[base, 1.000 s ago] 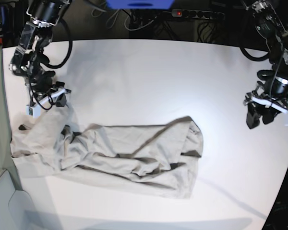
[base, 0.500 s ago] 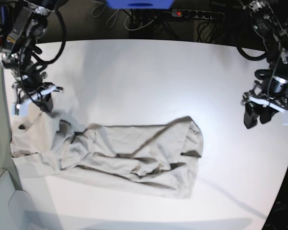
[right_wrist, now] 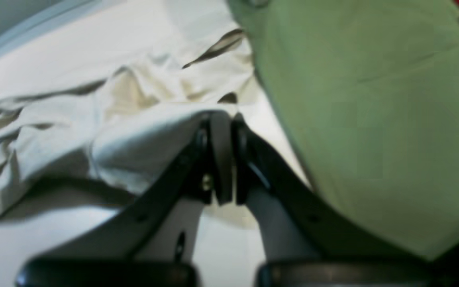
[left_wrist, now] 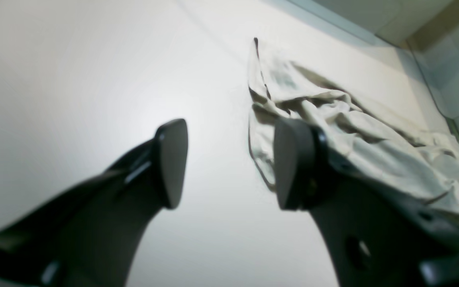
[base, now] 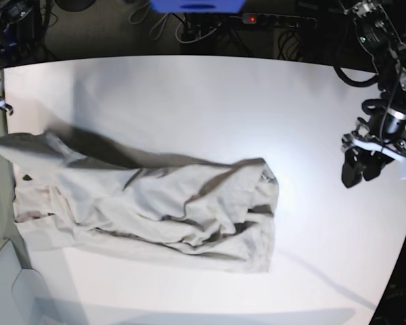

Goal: Layout the t-shirt on the table in an organized manner, then fold the t-shirt properly
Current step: 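Pull the shirt end further outward with the right gripper, then reach the left gripper to the shirt's opposite end and grasp it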

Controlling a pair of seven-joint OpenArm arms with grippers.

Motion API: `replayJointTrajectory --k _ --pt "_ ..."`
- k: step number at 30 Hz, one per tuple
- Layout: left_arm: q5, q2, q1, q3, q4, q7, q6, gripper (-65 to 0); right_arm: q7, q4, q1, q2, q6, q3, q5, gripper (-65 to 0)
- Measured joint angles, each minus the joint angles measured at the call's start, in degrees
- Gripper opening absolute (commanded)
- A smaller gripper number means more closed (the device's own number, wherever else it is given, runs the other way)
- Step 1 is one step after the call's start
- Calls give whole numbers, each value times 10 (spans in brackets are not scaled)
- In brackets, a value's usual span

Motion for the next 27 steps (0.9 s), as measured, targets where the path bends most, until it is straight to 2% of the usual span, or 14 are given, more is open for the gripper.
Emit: replayJointTrajectory --k 4,9,11,15,19,20,22,25,27 --pt "-4 -2 -10 24 -16 -14 0 -313 1 -17 -8 -8 -2 6 0 -650" --pt "-1 2 -7 76 -53 -5 0 -312 -10 -10 -26 -36 -2 16 -2 -650" --pt "-2 1 -7 86 -68 -10 0 -312 -4 2 -23 -32 -2 29 0 -650" --pt "-1 1 -7 92 -75 -11 0 -312 -13 4 21 2 -3 14 -4 -650" --pt "-3 13 -4 89 -61 -6 0 -312 -14 3 84 41 -10 -76 -14 -650" --pt "-2 13 -2 88 -56 -4 0 -312 -14 3 101 48 -21 -100 -17 -650" --pt "-2 9 6 88 -49 -9 0 -312 -10 2 133 65 -64 -147 -27 -650" --pt "-1 6 40 86 -25 -6 1 -312 -10 2 173 79 -96 -214 -22 -650" --pt "-2 5 59 86 -12 -5 0 -313 -15 2 198 80 -107 -240 -25 -650"
